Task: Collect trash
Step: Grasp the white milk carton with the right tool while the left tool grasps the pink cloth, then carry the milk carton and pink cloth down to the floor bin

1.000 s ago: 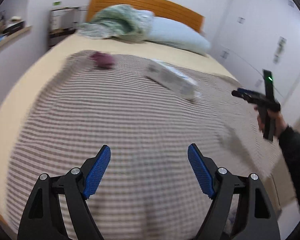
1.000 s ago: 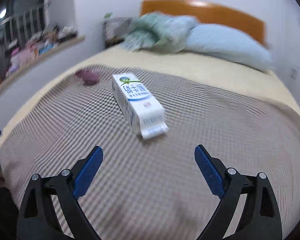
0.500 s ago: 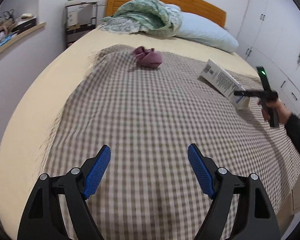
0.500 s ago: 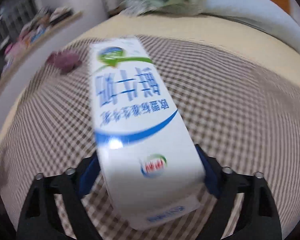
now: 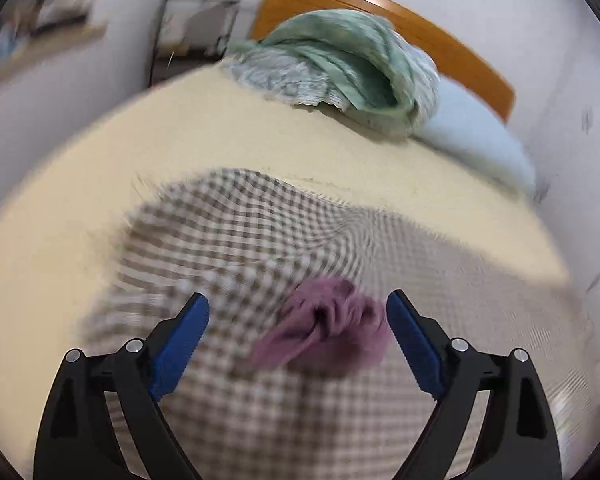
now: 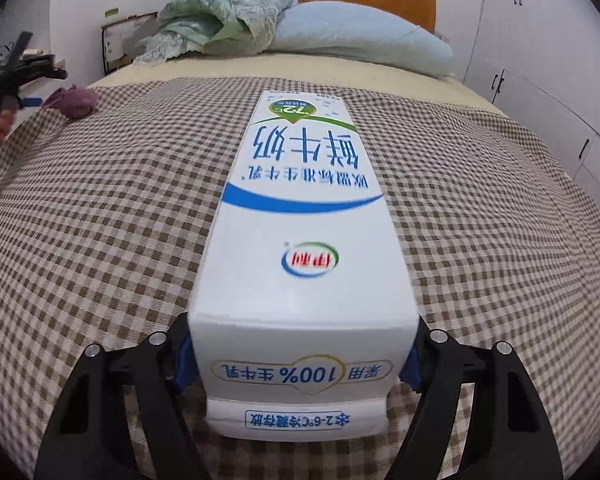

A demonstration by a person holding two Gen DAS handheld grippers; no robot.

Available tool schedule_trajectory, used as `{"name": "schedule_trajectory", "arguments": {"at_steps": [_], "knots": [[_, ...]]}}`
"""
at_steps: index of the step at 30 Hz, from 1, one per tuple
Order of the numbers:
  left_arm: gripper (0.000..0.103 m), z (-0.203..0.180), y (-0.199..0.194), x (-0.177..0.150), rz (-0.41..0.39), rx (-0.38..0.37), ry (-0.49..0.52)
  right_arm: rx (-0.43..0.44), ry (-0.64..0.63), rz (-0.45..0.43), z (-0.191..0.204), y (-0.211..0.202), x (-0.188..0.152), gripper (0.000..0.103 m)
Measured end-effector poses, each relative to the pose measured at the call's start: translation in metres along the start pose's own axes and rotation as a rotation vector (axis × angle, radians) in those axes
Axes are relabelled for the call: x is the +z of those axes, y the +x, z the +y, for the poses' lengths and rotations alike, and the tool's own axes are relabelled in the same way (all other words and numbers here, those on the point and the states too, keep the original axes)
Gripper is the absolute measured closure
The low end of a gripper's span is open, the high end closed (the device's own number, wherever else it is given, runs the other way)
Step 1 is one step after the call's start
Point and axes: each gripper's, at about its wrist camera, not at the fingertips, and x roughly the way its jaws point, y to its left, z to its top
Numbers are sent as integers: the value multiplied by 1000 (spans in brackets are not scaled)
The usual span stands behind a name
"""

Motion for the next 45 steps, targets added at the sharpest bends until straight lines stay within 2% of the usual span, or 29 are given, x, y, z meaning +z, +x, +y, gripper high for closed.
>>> {"name": "schedule_trajectory", "arguments": {"at_steps": [1, 2, 3, 4, 6, 8, 16, 18, 20, 23, 27, 30, 34, 39, 40, 45], "knots": [[74, 2, 7, -2, 28, -14, -20, 13, 17, -1, -3, 1, 0, 32], [102, -1, 10, -5, 62, 10, -2, 29, 27, -3, -7, 0, -2, 33], [102, -3, 6, -11, 64, 12, 6, 48, 43, -1, -14, 4, -1, 33], [102, -7, -3, -19, 49, -17, 29, 61, 54, -1, -17, 4, -1, 33], [102, -18, -32, -35, 32, -48, 75, 55, 48, -4, -22, 1, -4, 33], [102, -20, -65, -50, 23, -72, 75, 33, 32, -9, -14, 2, -5, 33], [102, -44, -258, -141, -21, -157, 33, -47, 5, 26, 11, 1, -2, 34], [102, -49, -306, -166, -31, -177, 32, -7, 77, 16, 18, -33, -4, 34], [102, -61, -360, -198, -63, -148, 79, -8, 79, -42, 24, -80, -20, 34], [102, -83, -409, -237, -81, -154, 139, 25, 109, -78, 25, -154, -62, 34], [102, -125, -462, -289, -72, -233, 231, 11, 118, -91, 10, -231, -117, 34], [102, -152, -487, -320, -69, -325, 271, -21, 132, -92, -15, -282, -155, 34], [102, -197, -501, -371, -13, -437, 349, -110, 140, -97, -50, -338, -206, 34], [102, -244, -495, -430, 76, -484, 443, -210, 221, -67, -99, -382, -271, 34], [102, -258, -494, -451, 107, -485, 484, -225, 245, -59, -106, -389, -284, 34], [102, -299, -477, -503, 206, -477, 592, -267, 368, 6, -142, -406, -351, 34]]}}
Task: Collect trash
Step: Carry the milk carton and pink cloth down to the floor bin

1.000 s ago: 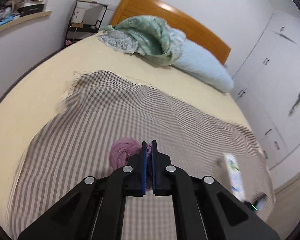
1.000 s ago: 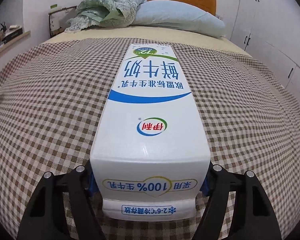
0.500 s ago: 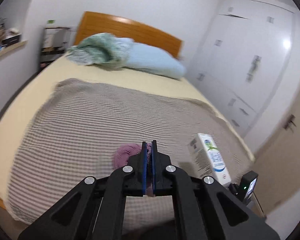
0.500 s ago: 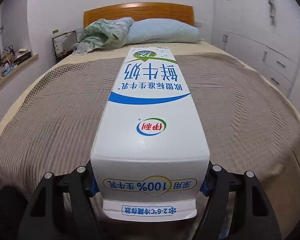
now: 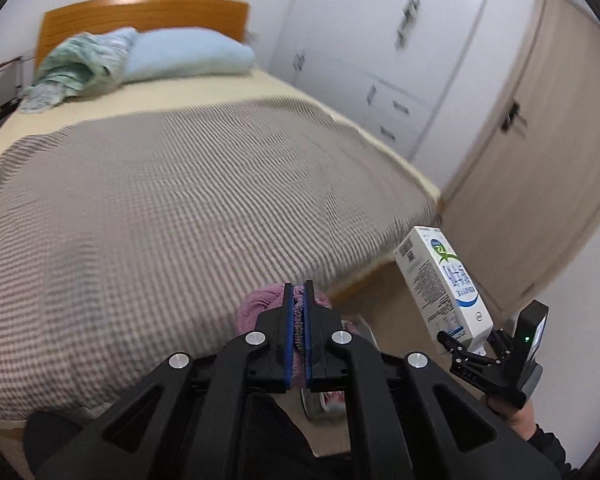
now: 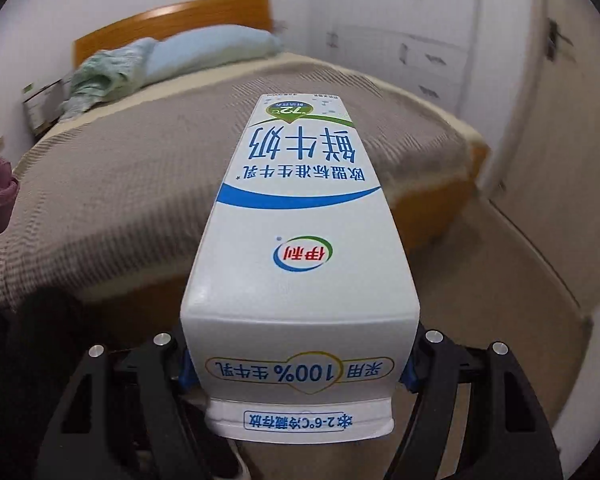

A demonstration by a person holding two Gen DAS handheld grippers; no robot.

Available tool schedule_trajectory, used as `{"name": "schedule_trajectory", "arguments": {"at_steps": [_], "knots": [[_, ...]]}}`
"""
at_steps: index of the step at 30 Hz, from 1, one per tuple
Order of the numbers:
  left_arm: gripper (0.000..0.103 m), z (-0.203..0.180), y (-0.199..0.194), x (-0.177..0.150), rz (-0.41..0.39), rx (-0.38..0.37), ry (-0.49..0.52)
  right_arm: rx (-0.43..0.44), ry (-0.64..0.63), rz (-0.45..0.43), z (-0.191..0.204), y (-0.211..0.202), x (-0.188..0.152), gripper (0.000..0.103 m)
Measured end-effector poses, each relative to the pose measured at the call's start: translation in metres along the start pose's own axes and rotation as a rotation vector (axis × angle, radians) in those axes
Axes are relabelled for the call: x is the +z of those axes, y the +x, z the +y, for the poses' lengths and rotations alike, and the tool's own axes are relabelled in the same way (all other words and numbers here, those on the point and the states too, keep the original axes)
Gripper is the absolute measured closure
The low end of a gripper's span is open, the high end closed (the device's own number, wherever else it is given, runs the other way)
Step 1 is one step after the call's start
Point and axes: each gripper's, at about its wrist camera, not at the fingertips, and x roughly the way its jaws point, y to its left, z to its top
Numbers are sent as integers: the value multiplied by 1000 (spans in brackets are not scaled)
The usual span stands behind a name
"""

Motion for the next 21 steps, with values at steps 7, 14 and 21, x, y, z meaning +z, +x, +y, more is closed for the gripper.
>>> {"name": "schedule_trajectory", "arguments": {"at_steps": [7, 14, 21], "knots": [[102, -65, 63, -31, 161, -26, 96, -37, 80, 46, -41, -4, -52, 34], [102, -122, 111, -37, 246, -78, 203, -51, 148, 73, -70, -1, -76, 33], [102, -162, 187, -41, 360, -134, 266, -66, 212, 128, -97, 15, -103, 33]]}}
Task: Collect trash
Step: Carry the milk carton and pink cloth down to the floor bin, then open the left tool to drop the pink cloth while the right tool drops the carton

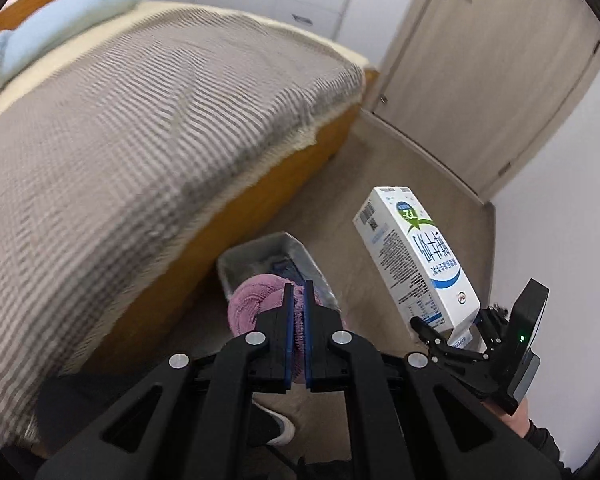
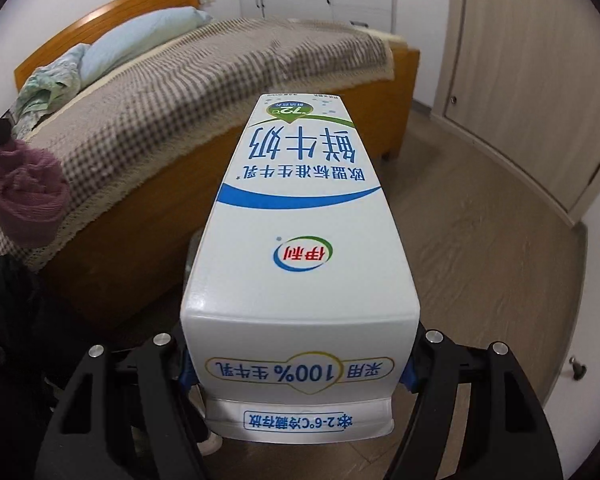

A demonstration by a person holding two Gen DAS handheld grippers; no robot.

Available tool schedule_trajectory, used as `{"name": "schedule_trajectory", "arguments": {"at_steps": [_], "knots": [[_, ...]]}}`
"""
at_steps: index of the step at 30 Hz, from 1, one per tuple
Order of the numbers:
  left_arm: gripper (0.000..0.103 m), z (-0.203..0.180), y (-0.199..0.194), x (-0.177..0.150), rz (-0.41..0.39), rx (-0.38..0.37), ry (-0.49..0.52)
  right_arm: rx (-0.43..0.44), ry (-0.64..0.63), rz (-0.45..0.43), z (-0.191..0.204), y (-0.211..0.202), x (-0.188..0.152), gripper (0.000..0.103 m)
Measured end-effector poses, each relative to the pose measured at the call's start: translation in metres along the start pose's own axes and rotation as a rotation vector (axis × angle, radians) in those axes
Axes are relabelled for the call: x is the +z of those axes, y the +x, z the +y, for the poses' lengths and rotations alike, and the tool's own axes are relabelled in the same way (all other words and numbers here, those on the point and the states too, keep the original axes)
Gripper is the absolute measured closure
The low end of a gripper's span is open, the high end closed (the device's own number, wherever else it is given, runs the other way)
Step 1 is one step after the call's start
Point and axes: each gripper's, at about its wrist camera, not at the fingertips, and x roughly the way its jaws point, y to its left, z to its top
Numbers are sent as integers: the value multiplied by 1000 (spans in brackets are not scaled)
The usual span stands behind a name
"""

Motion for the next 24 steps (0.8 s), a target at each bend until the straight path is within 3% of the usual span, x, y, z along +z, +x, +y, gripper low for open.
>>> {"name": "schedule_trajectory", "arguments": {"at_steps": [8, 11, 14, 15, 16, 17, 18, 21, 24], "knots": [[102, -2, 157, 20, 294, -5, 24, -7, 65, 139, -29, 38, -37, 33], [102, -2, 211, 29, 351, 37, 49, -3, 93, 176, -37, 47, -48, 33], [99, 4, 251, 45, 322, 84, 39, 3, 91, 208, -43, 57, -52, 33], [95, 9, 260, 49, 296, 88, 16, 4, 89, 216, -45, 61, -52, 33], [83, 16, 269, 53, 275, 88, -20, 6, 89, 223, -46, 64, -52, 33], [49, 24, 280, 55, 286, 100, -61, 9, 89, 229, -47, 67, -52, 33], [38, 31, 289, 55, 312, 116, -93, 14, 88, 237, -48, 71, -53, 33], [37, 41, 286, 49, 326, 72, -116, 31, 58, 264, -44, 83, -53, 33], [37, 49, 264, 35, 331, 90, -67, 56, 25, 305, -34, 97, -57, 33]]}}
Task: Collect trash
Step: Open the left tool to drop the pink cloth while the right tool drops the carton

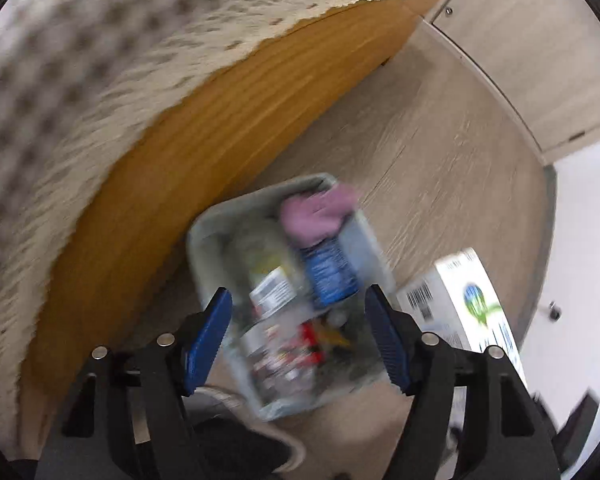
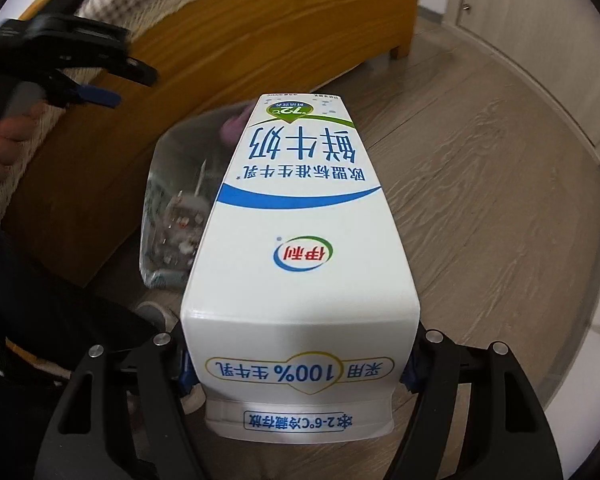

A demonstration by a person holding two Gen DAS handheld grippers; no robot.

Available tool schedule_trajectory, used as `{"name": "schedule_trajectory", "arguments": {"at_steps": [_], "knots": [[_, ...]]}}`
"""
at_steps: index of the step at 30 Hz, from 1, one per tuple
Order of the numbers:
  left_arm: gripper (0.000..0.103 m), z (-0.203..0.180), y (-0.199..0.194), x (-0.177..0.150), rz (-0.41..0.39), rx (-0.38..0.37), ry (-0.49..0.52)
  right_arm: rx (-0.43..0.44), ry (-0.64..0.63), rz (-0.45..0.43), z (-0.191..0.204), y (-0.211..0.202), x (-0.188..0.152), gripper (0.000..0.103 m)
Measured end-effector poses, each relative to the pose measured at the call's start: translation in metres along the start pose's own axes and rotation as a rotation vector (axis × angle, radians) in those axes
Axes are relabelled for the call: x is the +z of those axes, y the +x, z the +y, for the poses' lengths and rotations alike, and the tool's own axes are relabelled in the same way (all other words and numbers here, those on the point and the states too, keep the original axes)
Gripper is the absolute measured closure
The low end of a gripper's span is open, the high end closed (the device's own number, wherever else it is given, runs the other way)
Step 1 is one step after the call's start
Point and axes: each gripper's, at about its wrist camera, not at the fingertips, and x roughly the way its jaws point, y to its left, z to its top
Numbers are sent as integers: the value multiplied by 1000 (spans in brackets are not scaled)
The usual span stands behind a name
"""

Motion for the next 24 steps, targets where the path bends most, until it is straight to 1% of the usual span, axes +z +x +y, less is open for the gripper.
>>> {"name": "schedule_trajectory", "arguments": {"at_steps": [2, 5, 6, 7, 9, 11, 13, 15, 16, 19, 21, 24], "knots": [[37, 12, -17, -14, -11, 9, 15, 17, -20, 19, 9, 10, 1, 33], [37, 26, -43, -30, -22, 6, -5, 47, -38, 47, 22, 27, 4, 33], [37, 29, -54, -34, -38, -1, -14, 56, -36, 57, 28, 36, 7, 33], [37, 35, -71, -41, -70, -12, -28, 58, -43, 69, 34, 48, 13, 33], [37, 43, -95, -49, -117, -29, -53, 49, -54, 92, 43, 69, 25, 33], [36, 53, -115, -57, -165, -50, -90, 9, -33, 129, 51, 93, 38, 33], [33, 64, -136, -67, -211, -50, -121, -31, -12, 156, 55, 111, 46, 33], [33, 69, -147, -74, -242, -35, -130, -15, 6, 185, 56, 128, 49, 33], [33, 72, -150, -78, -249, -22, -136, -29, 1, 207, 59, 136, 50, 33], [33, 80, -157, -88, -254, -7, -148, -69, -44, 208, 68, 146, 52, 33], [33, 85, -157, -94, -248, -14, -167, -64, -16, 207, 67, 158, 55, 33], [33, 88, -157, -101, -248, -50, -193, -83, 22, 218, 65, 166, 69, 33]]}}
